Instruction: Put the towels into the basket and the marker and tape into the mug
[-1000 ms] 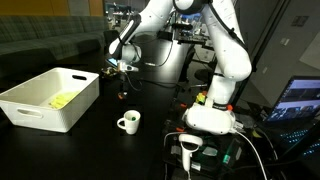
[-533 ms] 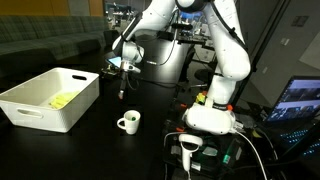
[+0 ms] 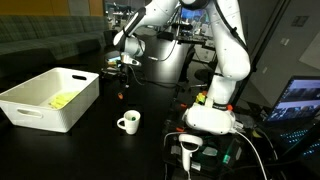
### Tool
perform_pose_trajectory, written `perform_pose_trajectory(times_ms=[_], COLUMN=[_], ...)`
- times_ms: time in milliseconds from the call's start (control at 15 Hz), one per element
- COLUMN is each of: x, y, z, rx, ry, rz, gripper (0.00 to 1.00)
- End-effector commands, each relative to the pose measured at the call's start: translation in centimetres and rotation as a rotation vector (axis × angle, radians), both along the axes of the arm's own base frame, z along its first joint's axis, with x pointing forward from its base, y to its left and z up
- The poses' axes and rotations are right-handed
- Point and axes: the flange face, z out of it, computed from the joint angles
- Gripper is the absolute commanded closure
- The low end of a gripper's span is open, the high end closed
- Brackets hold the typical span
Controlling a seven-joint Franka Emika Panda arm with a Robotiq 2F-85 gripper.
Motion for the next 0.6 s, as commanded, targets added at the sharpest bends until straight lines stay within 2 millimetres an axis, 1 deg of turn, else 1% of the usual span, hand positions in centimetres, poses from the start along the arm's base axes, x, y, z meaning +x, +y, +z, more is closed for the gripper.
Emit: perform_pose_trajectory(times_ms=[0, 267, 533], x=[0.4, 0.5, 0.4], y=[0.4, 1.7, 4.2], z=[2.1, 2.7, 2.5], rx=[-0.059, -0.109, -0.130], ry=[-0.024, -0.021, -0.018], rz=[0.190, 0.403, 0.618], gripper=[0.00, 0.00, 0.00])
